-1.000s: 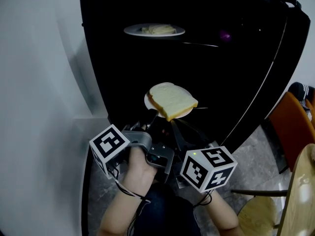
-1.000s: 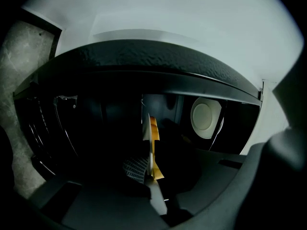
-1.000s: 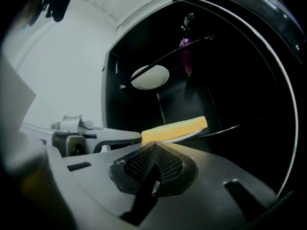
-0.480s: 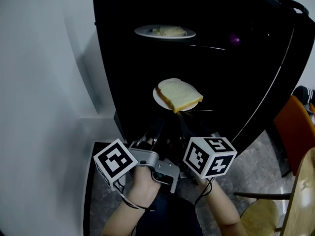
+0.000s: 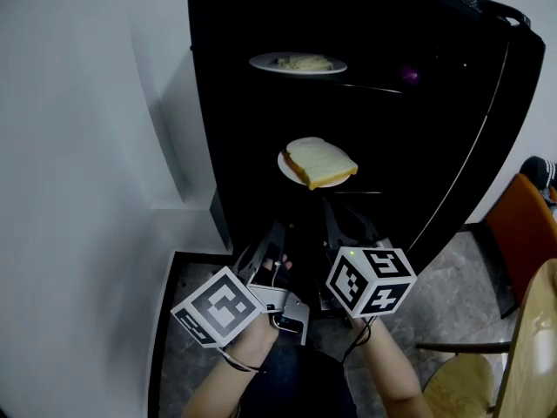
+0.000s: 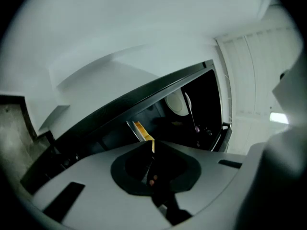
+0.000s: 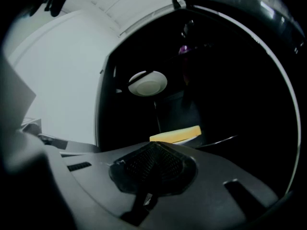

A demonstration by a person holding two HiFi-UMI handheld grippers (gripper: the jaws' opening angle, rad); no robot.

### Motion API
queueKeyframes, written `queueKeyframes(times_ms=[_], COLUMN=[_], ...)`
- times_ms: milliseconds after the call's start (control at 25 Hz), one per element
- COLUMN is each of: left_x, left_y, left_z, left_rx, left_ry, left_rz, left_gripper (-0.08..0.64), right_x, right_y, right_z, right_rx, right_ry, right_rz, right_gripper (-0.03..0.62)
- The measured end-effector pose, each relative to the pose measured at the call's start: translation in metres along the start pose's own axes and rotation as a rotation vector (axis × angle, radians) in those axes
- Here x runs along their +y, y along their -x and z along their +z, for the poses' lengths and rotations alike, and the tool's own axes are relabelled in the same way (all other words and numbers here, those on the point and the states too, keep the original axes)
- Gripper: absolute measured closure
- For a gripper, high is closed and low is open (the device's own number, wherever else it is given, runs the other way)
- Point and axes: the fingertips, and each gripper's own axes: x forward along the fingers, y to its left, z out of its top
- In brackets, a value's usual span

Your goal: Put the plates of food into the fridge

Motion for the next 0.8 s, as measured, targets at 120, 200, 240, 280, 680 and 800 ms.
queueKeyframes(times_ms=[120, 200, 240, 280, 680, 800], left_x=[-0.012, -0.023, -0.028, -0.033, -0.050, -0.062], left_y=[0.001, 0.000, -0.001, -0.002, -0.010, -0.018], left_z=[0.002, 0.004, 0.005, 0.005, -0.011, 0.002], left_rx=[-0.036, -0.074, -0.095, -0.112, -0.128, -0.124], left_ry=[-0.271, -0.504, -0.617, -0.718, -1.129, -1.119], left_rz=[0.025, 0.062, 0.081, 0.098, 0.164, 0.174], left_gripper=[0.541, 0.541, 0.541, 0.541, 0.546, 0.546], right_x=[0.002, 0.001, 0.000, -0.002, -0.003, 0.003], right_y=[0.029, 0.045, 0.051, 0.057, 0.069, 0.057], right_z=[0.014, 0.022, 0.025, 0.027, 0.029, 0.043], right_rx=[-0.099, -0.149, -0.167, -0.181, -0.238, -0.251], right_ry=[0.118, 0.182, 0.197, 0.200, 0.162, 0.187], right_rz=[-0.030, -0.052, -0.058, -0.061, -0.028, -0.037], right_gripper=[0.580, 0.580, 0.580, 0.580, 0.580, 0.580])
